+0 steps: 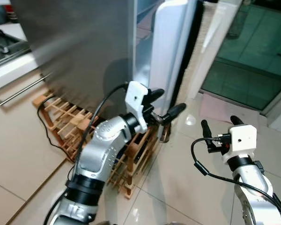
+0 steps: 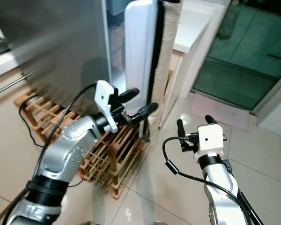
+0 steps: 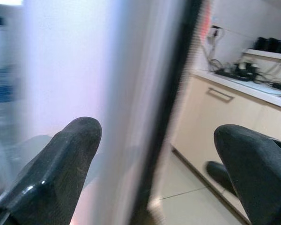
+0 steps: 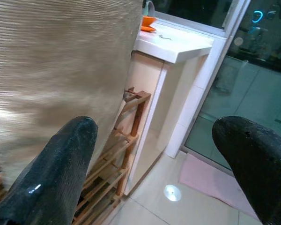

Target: Restocking fridge

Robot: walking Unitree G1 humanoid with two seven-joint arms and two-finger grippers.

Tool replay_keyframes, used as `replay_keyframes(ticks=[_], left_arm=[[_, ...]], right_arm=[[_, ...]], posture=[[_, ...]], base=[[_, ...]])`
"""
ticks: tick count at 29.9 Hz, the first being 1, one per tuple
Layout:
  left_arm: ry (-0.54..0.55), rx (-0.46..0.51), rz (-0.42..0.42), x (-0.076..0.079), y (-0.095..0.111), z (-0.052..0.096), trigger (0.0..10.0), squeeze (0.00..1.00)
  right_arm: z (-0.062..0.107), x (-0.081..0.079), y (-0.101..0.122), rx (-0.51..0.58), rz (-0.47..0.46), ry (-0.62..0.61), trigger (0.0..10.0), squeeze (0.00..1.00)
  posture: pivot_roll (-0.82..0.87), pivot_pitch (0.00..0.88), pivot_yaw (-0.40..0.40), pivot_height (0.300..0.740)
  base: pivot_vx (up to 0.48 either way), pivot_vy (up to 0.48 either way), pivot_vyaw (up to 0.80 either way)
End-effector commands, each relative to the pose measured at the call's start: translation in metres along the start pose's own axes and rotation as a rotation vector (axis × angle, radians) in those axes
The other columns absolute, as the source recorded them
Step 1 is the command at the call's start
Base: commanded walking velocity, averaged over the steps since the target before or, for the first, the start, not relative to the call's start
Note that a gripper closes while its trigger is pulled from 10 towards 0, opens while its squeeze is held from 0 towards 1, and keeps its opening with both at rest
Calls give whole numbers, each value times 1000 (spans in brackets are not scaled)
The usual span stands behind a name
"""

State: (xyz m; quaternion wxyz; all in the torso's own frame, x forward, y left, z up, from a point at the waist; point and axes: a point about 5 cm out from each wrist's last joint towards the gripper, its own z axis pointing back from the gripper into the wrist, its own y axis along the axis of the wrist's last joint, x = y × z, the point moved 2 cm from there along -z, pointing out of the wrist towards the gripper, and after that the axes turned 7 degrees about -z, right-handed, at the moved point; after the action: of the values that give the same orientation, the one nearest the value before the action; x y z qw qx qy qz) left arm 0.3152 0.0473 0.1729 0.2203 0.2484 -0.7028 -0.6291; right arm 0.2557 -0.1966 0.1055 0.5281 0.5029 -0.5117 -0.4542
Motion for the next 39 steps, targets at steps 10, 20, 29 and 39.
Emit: replay_keyframes(ticks=[10,20,29,39], left_arm=[[89,13,121,-29,9,51,10000,0],[510,-59,76,-62,-15,96,10000,0],[952,-324,-76,-83,-64,134,10000,0],[953,-284,-98,-72,-67,119,10000,0]], right_arm=[[-4,-2,-11,-57,-31,42,10000,0],[5,-15,-16,-91,-89,148,10000,0],[-22,-44,8,7,-52,277,10000,0],[-75,-24,22,47,-28,191,10000,0]], posture=[[-81,0,-17,740],[-57,0,-20,740],[-58,0,-8,740],[-60,0,1,740]], base=[[0,0,0],[0,0,0],[0,0,0],[0,0,0]])
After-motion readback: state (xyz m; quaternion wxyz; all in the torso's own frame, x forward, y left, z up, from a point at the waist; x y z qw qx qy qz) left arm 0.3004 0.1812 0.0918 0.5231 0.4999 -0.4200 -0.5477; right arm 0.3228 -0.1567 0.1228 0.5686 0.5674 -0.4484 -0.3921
